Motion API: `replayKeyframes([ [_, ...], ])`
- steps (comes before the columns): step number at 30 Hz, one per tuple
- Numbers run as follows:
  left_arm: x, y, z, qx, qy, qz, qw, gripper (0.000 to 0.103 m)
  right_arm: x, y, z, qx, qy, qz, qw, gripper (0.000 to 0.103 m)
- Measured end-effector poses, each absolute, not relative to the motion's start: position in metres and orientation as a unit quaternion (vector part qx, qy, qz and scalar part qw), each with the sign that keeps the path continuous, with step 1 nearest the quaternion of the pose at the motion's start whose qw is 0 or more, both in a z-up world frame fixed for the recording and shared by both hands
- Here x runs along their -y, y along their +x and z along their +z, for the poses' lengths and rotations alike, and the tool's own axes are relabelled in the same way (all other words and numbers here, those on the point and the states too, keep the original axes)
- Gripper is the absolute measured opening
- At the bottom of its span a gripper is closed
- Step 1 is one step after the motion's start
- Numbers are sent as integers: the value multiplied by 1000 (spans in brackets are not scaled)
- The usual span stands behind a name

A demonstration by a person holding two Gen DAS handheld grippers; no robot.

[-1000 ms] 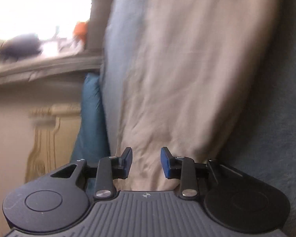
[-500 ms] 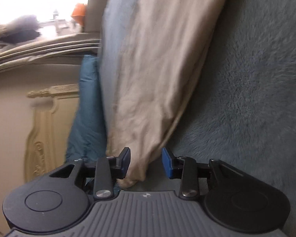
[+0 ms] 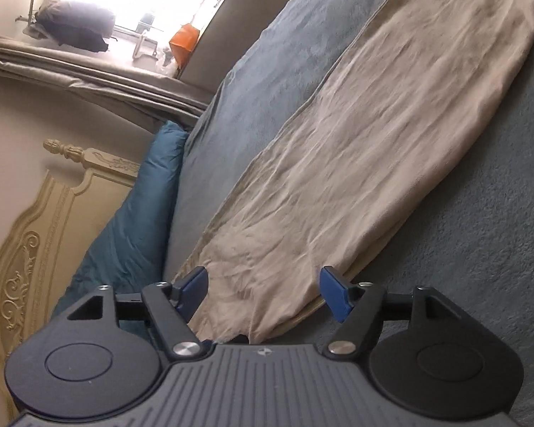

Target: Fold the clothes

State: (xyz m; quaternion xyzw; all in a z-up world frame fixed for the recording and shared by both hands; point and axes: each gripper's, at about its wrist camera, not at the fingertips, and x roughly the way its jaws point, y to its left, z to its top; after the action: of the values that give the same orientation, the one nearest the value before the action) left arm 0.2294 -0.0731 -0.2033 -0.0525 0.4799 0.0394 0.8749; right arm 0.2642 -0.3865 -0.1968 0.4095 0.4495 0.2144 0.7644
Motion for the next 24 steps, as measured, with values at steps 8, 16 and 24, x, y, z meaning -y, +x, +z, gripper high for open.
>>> replayKeyframes([
  [8,65,232,-213,-507,-81,66,856,103,377,258,-182,-440,336,164,817,97],
  [16,61,230,-213,-506,-98,70,854,103,354,254,-161,-421,210,134,872,102],
  [24,59,230,-214,-512,-107,78,849,103,315,244,-131,-407,43,116,905,103],
])
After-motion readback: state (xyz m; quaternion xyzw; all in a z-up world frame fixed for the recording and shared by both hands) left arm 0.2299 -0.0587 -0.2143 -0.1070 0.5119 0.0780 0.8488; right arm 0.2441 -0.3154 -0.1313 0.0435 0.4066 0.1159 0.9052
